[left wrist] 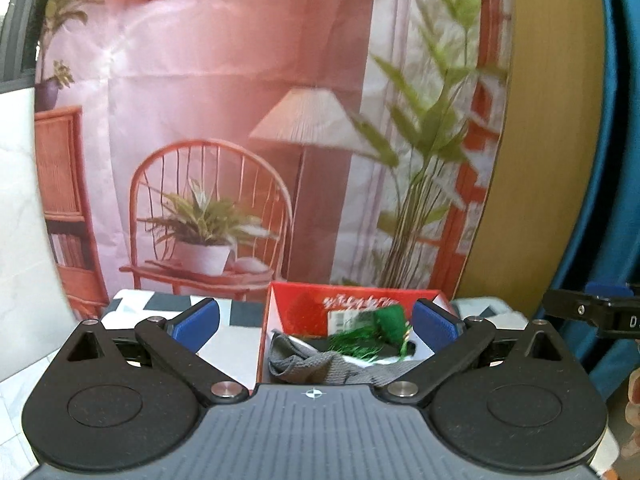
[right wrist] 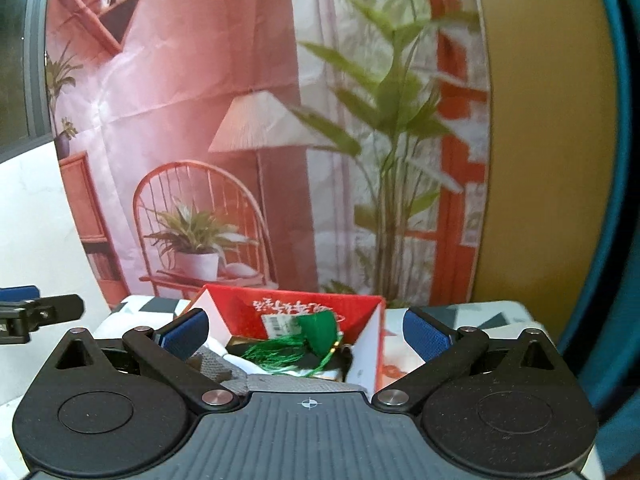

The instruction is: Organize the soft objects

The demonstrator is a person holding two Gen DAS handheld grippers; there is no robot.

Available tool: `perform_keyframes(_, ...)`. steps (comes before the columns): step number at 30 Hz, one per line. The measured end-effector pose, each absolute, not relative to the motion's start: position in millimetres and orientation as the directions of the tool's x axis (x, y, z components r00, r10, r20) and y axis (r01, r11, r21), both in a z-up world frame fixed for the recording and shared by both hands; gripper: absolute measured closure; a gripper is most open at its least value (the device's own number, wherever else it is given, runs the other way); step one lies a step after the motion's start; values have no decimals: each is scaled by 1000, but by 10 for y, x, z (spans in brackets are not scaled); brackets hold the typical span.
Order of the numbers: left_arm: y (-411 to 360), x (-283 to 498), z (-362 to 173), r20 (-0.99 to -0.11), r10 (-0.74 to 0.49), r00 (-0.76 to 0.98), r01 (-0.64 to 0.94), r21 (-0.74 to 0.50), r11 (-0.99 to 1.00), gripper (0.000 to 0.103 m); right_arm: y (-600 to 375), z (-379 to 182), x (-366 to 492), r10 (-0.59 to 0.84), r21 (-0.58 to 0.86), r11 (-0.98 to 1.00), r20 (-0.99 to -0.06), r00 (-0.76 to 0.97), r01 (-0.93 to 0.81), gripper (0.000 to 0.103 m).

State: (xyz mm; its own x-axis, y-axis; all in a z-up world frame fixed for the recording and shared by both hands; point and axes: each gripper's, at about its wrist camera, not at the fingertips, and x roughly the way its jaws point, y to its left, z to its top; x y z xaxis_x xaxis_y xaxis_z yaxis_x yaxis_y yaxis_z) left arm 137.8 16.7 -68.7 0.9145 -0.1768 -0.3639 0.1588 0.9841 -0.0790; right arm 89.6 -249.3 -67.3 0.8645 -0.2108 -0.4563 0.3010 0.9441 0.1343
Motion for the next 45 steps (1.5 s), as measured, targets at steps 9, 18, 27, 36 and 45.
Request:
perform_keyframes(9,-2,590,-174,-248,-36,968,55,67,996,0,-2181,-213,193,-318,64,923,-424,848,379,0)
perform_keyframes(18,-33,-70,203,-176,-46,983,56,51,997,0,-1979,207,-336,-341,77,916,-364,867,393,0)
perform_keyframes(27,-122,-205,156,-188,-21,982,32,53,998,0,-1868,341,-592,-356,55,917,-332,874,395,0)
perform_keyframes(36,-77,-200,120,-204,-13,979,22,41,999,0,-1846,307,-562,-363,40,915,-346,865,401,0)
perform_keyframes(45,-88,-217,110,-200,0,980,12,59,998,0,-1850,272,-551,-368,34,913,-357,858,406,0)
